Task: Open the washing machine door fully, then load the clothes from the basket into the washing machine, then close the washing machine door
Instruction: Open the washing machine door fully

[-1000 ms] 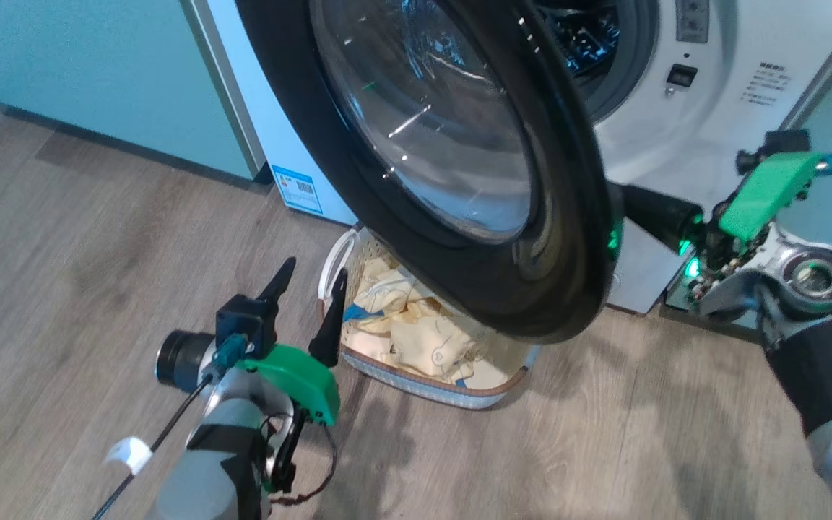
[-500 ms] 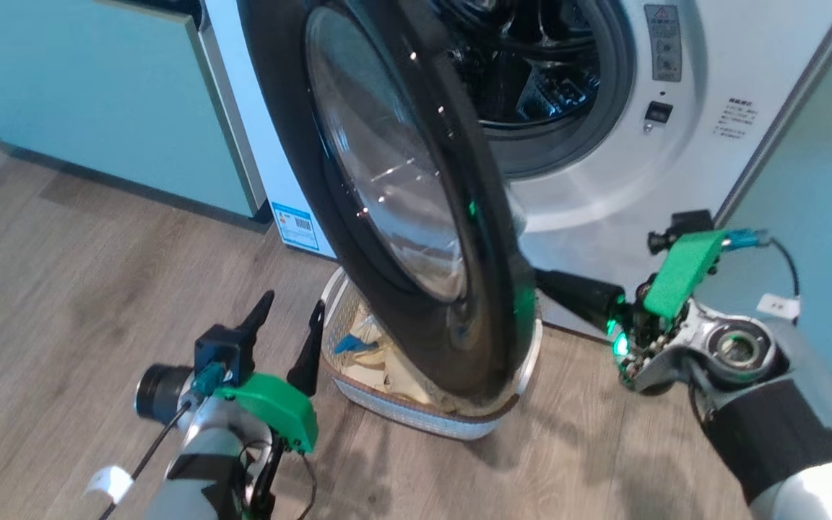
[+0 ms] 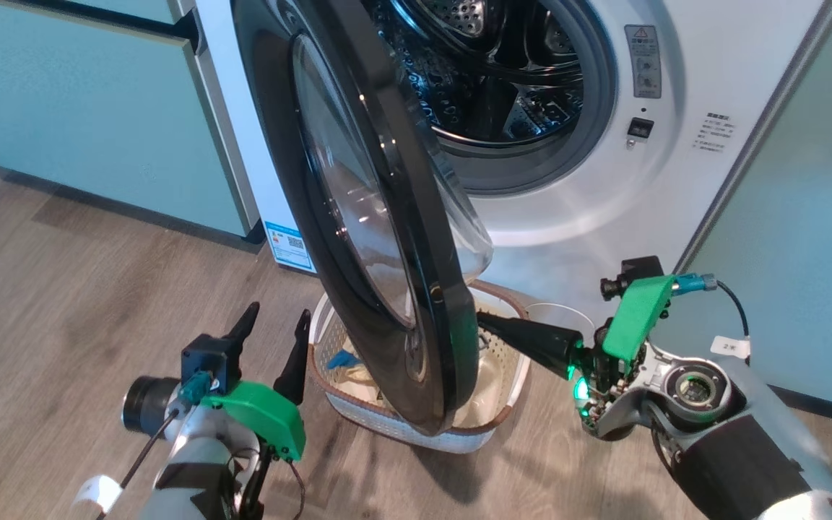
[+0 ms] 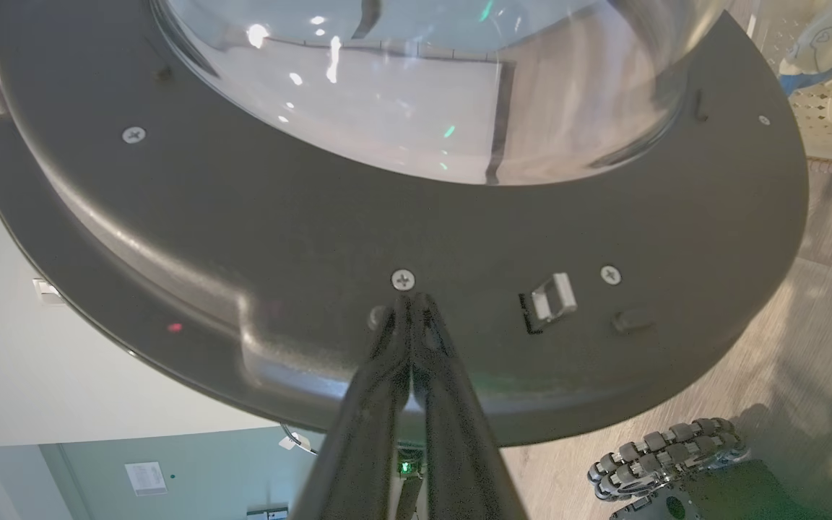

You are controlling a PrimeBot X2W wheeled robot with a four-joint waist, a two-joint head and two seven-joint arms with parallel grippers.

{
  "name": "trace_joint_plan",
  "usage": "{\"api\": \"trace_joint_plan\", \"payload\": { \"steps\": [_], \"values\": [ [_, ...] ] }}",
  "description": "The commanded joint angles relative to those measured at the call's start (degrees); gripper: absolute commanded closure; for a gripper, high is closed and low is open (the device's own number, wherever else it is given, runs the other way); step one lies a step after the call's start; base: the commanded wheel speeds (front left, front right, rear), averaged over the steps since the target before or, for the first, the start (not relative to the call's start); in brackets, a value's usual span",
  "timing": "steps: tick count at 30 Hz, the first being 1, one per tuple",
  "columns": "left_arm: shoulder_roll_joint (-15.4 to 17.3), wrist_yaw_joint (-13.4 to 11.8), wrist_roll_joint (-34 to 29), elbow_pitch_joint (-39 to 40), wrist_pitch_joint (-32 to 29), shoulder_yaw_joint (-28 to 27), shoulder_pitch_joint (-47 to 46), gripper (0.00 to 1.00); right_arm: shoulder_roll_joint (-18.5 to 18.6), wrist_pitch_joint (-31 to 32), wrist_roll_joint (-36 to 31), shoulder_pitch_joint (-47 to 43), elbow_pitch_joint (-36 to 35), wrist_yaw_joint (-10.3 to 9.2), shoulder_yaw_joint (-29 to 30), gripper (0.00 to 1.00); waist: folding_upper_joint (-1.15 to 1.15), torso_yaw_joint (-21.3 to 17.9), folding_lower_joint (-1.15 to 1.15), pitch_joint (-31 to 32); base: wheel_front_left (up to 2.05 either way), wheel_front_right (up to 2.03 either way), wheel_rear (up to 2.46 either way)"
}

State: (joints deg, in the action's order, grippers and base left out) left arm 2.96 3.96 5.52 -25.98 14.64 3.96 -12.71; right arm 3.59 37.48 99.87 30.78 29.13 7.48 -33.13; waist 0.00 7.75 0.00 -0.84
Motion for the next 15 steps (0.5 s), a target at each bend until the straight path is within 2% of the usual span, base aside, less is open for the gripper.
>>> {"api": "trace_joint_plan", "payload": {
  "steps": [1,8,14,15],
  "values": [
    [1.21,0.34,-0.62,1.73,0.36,-1.96,-1.1,0.0,-0.7,-0.55,0.47,1.29,-2.14,0.01,-0.44,1.0,0.0,-0.07,0.0,0.02,0.0,0.0,0.0],
    [1.15,0.59,-0.8,1.82,0.36,-2.46,-0.89,0.0,-0.7,-2.67,1.3,1.31,-2.41,0.01,-0.74,1.0,0.0,-0.19,0.0,0.16,0.0,0.0,0.0],
    [1.33,0.82,-0.82,1.89,0.36,-3.18,-0.62,0.0,-0.7,-4.6,0.54,0.87,-2.09,0.01,1.3,1.0,0.0,-0.58,0.0,0.49,0.0,0.0,0.0],
    [1.38,0.86,-0.81,1.89,0.36,-3.3,-0.59,0.0,-0.7,-5.0,0.37,0.77,-2.11,0.01,1.75,0.88,0.0,-0.71,0.0,0.55,0.0,0.0,0.0]
  ]
}}
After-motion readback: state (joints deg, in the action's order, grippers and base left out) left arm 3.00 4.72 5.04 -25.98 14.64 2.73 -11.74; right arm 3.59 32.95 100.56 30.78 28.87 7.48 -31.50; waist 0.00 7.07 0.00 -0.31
